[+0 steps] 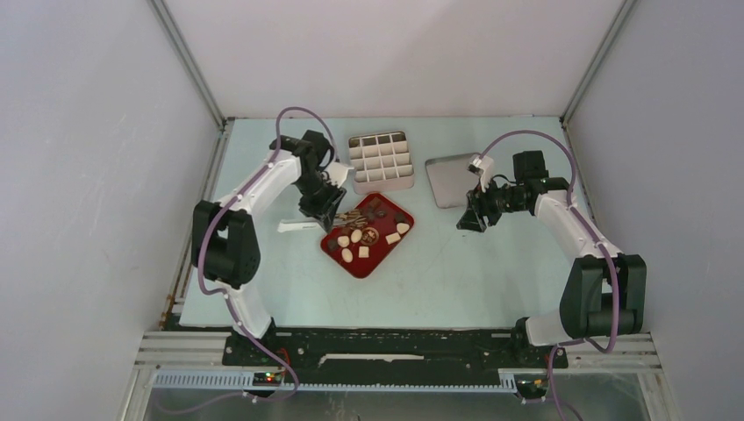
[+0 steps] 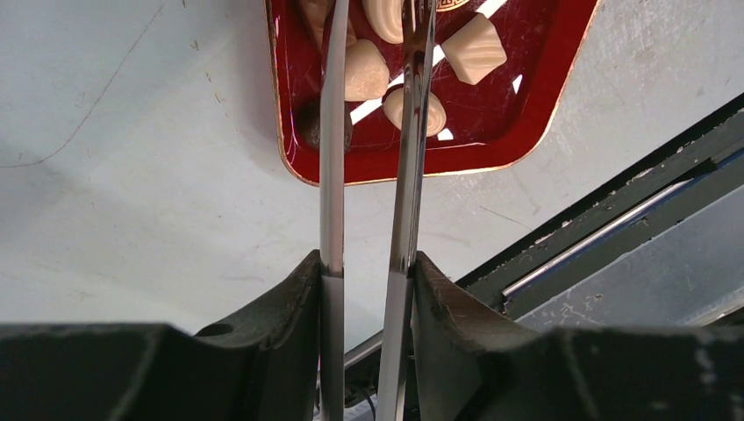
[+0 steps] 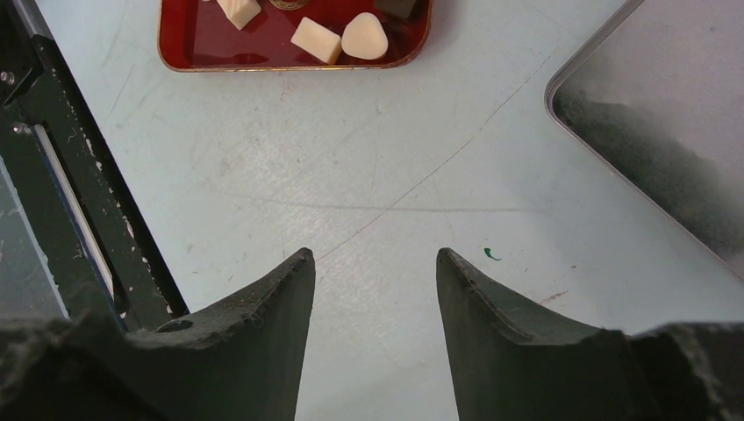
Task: Pack the chocolate
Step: Pick up the fake chocolate from the plate.
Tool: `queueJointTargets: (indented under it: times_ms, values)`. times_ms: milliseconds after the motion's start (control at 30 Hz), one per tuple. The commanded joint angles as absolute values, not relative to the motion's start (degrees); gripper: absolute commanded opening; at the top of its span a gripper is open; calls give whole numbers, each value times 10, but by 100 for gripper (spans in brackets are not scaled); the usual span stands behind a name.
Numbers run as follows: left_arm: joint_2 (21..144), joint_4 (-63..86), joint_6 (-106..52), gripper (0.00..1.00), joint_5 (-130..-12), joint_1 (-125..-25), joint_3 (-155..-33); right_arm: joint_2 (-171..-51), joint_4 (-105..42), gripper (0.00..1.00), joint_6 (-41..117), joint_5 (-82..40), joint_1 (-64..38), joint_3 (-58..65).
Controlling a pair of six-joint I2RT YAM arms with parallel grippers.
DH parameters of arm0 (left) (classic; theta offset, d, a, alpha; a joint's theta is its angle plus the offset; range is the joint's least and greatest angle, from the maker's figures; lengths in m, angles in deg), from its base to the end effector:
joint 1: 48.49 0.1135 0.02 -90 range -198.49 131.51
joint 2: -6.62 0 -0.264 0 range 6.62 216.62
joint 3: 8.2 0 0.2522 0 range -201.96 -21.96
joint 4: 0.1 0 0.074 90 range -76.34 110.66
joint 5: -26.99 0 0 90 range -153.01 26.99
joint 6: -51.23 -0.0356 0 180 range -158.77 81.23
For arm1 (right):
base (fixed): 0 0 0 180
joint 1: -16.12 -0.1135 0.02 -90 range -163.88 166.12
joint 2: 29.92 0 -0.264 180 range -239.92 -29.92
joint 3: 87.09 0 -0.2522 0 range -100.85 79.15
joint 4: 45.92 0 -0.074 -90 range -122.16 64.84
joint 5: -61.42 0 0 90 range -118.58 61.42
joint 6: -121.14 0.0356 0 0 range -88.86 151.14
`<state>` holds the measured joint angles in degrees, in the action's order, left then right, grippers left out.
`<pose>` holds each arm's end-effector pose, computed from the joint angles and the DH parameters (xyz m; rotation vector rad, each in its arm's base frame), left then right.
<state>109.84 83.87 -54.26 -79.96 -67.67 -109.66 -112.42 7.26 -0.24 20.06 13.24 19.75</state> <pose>0.3182 -0.1217 0.2550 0.9229 2.9000 -0.4569 0.2777 0.0407 0.2478 -0.9364 2.1601 0.8842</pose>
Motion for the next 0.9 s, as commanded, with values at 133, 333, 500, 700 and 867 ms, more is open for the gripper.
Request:
queueJointTargets:
  times_ms: [133, 333, 500, 700, 867]
  values:
    - [1092, 853, -546, 24, -822, -684, -1144, -1125, 77, 56, -10, 206, 135, 195]
    - [1071, 884, -569, 19, -859, -684, -1169, -1128, 76, 56, -9, 207, 134, 195]
    - [1069, 889, -571, 17, -849, -683, -1207, -1133, 75, 56, -8, 204, 131, 195]
    - [1088, 814, -528, 16, -808, -673, -1271, -1134, 73, 56, -3, 198, 132, 195]
    - [1133, 751, -483, 16, -769, -666, -1354, -1131, 66, 56, 3, 191, 137, 195]
